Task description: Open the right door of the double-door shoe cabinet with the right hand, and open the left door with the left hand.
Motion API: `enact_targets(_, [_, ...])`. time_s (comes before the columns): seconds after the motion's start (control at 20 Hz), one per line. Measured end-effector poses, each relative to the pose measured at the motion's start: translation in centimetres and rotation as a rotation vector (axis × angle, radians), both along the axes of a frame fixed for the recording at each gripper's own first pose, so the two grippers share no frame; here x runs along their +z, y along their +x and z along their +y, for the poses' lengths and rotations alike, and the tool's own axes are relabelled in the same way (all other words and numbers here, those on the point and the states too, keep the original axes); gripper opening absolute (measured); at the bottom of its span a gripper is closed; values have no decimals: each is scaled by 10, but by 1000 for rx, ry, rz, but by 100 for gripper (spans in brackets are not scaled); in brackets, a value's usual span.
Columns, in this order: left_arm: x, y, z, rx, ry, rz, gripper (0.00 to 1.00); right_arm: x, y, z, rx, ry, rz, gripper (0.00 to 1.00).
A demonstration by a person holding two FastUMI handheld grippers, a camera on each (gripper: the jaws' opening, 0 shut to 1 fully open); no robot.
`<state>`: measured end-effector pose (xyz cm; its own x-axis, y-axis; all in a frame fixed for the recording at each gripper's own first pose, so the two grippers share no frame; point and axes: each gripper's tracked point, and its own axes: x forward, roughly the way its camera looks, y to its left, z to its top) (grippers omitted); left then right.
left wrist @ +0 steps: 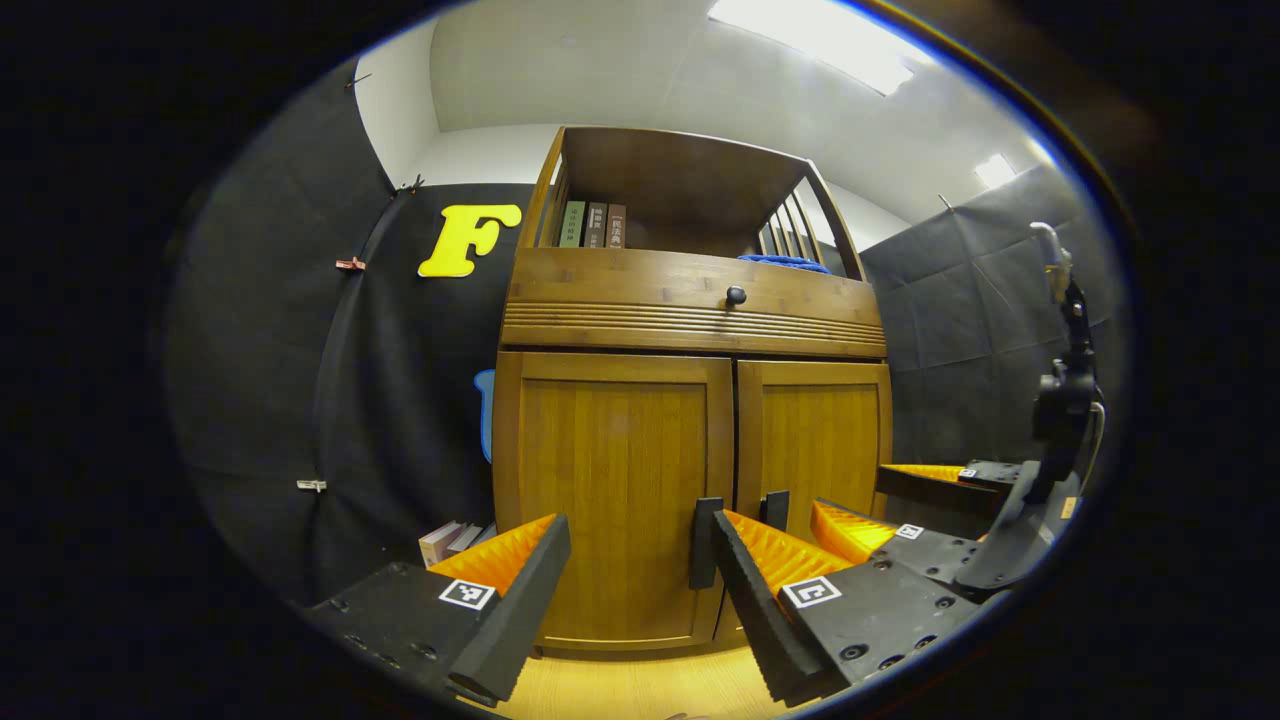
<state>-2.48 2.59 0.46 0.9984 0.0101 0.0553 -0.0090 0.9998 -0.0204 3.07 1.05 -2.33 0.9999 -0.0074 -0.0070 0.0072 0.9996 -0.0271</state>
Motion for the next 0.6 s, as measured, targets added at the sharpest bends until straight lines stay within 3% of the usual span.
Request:
enact_targets(0.15, [1, -7, 4, 0, -2, -9, 87, -12, 33, -2, -23, -10, 24, 97])
enact_targets(0.6, [-3, -8, 28, 34, -9, -5, 89, -62, 82, -14, -89, -13, 86, 92])
